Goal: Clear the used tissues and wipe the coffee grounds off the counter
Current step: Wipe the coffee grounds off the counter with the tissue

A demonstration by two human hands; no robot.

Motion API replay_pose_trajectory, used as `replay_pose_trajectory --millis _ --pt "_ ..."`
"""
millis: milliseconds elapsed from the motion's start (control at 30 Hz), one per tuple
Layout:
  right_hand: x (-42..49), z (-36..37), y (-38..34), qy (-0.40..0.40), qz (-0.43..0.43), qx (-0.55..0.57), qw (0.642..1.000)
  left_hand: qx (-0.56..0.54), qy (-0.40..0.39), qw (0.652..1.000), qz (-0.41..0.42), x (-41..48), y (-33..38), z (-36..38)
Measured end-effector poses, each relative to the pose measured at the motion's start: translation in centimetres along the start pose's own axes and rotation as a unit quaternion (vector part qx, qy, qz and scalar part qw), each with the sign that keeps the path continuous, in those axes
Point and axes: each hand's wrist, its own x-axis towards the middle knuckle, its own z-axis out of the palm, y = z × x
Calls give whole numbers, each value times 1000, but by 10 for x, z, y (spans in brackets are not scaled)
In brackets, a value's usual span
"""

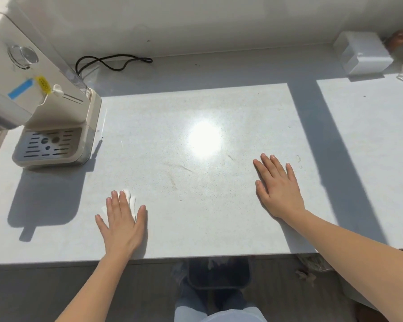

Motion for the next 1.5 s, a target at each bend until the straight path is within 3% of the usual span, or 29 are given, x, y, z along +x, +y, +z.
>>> replay_pose_trajectory --millis 100,233,333,433,533,633,700,767,867,1000,1067,1167,1233,1300,1400,1500 --pt "1 0 -1 2 3 -1 1000 -6 -4 1000 30 18 40 2" --pt "1 -2 -1 -4 -1 -3 1000 16 -37 970 242 -14 145 36" --pt "1 -2 -1 -2 -1 -3 1000 38 -75 947 309 -29 168 47" --pt "2 -3 -1 -10 1 -2 1000 19 -44 965 259 14 135 31" --pt "0 -3 -2 -13 3 -4 1000 -23 -22 995 100 73 82 1" --pt "1 -2 -2 -10 8 -2 1000 -44 0 999 -18 102 38 -20" --pt "1 -2 -3 -9 9 -3 1000 -36 3 999 5 98 47 -16" --pt "1 -3 -3 -12 6 -4 1000 -12 -13 994 111 76 88 -1" --pt "0 -5 -4 -11 7 0 1000 10 -56 951 303 21 169 33" --pt "1 -6 -4 2 22 30 999 53 -112 896 427 2 206 48" --pt "1 -7 -3 4 25 30 999 47 -85 906 412 38 198 40" --pt "0 -5 -4 2 26 36 999 48 -75 955 285 107 191 10" --pt "0 -4 -2 5 29 35 999 48 -76 967 238 131 194 -1" --pt "0 -4 -2 3 31 35 999 75 -90 945 304 114 207 4" --pt "0 -5 -3 6 31 45 998 122 -118 842 512 54 218 35" --pt "2 -6 -3 13 26 54 998 172 -114 756 622 74 224 36"
